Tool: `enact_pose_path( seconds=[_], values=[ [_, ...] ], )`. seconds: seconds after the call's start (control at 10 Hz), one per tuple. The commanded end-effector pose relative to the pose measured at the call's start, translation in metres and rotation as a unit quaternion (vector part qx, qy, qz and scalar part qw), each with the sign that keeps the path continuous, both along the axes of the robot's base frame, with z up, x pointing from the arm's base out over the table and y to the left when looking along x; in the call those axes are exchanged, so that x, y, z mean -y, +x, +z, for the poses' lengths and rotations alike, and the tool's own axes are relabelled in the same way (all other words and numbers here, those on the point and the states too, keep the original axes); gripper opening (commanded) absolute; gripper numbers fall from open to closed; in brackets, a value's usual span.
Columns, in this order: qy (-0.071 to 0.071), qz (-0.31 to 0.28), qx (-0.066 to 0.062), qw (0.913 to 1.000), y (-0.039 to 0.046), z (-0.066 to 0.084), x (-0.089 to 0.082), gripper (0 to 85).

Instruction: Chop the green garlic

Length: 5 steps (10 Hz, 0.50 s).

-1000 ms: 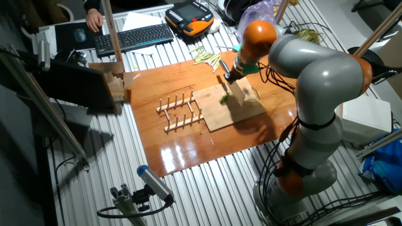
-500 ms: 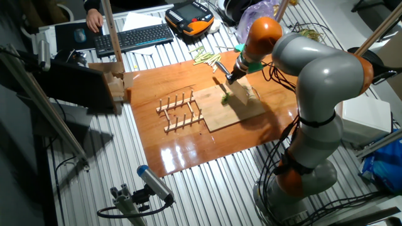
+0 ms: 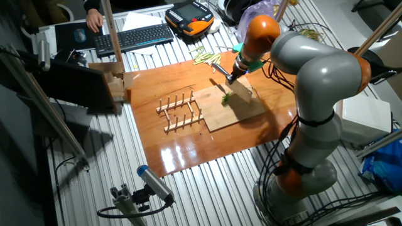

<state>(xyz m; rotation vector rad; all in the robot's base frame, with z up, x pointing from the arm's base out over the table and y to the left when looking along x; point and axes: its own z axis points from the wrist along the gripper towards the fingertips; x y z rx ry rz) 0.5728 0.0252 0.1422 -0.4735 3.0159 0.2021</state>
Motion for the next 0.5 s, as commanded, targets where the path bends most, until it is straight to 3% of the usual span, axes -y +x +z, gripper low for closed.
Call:
enact_pose_path(
  seconds=[0.0,0.2,0.3,0.4],
  values=[
    [-0.001,0.006,0.000,1.0000,0.0020,-0.003,-0.004,0.0],
    [-0.010,0.016,-0.001,0.9998,0.0079,-0.013,-0.015,0.0],
    [-0.019,0.026,0.001,0.9995,0.0097,-0.017,-0.016,0.0],
    [-0.017,0.039,0.002,0.9991,0.0120,-0.021,-0.011,0.0]
  ],
)
